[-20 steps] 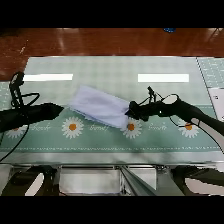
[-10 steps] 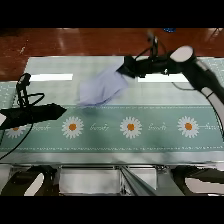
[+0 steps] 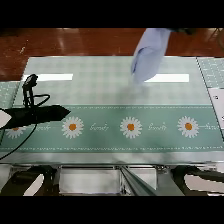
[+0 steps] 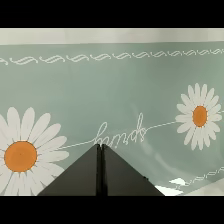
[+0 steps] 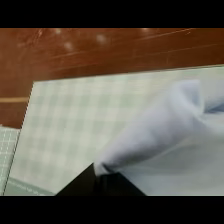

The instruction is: Fold the shirts.

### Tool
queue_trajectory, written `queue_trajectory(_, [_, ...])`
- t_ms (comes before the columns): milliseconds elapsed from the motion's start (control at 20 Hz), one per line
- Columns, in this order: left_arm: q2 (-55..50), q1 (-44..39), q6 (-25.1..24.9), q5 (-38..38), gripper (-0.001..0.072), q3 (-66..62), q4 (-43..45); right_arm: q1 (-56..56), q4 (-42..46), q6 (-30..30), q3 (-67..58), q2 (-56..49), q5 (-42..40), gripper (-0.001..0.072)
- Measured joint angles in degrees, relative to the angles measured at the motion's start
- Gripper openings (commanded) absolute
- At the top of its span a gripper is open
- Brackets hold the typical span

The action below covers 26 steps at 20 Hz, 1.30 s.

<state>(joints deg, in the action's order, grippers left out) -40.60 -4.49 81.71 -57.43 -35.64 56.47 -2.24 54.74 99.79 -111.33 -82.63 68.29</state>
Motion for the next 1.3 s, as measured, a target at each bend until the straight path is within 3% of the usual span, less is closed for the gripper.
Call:
queue_trajectory(450, [-0.04,-0.15,-0.22,-0.02,0.0016,0.00,0.02,23.39,2.99,4.90,-2.25,8.35,15.61,0.0018])
queue_trajectory(850, [-0.11,-0.98,-1.53,0.52,0.0016,0.00,0.02,31.93,19.32,4.44,0.07,13.84,33.94,0.0018])
queue_trajectory(1050, [-0.13,-1.18,-1.73,1.16,0.0016,0.00,0.02,38.51,23.34,3.93,7.43,17.97,36.57,0.0018])
queue_trajectory(1300, [-0.13,-1.22,-1.73,2.27,0.0016,0.00,0.02,49.35,32.83,2.71,27.04,28.09,37.51,0.0019])
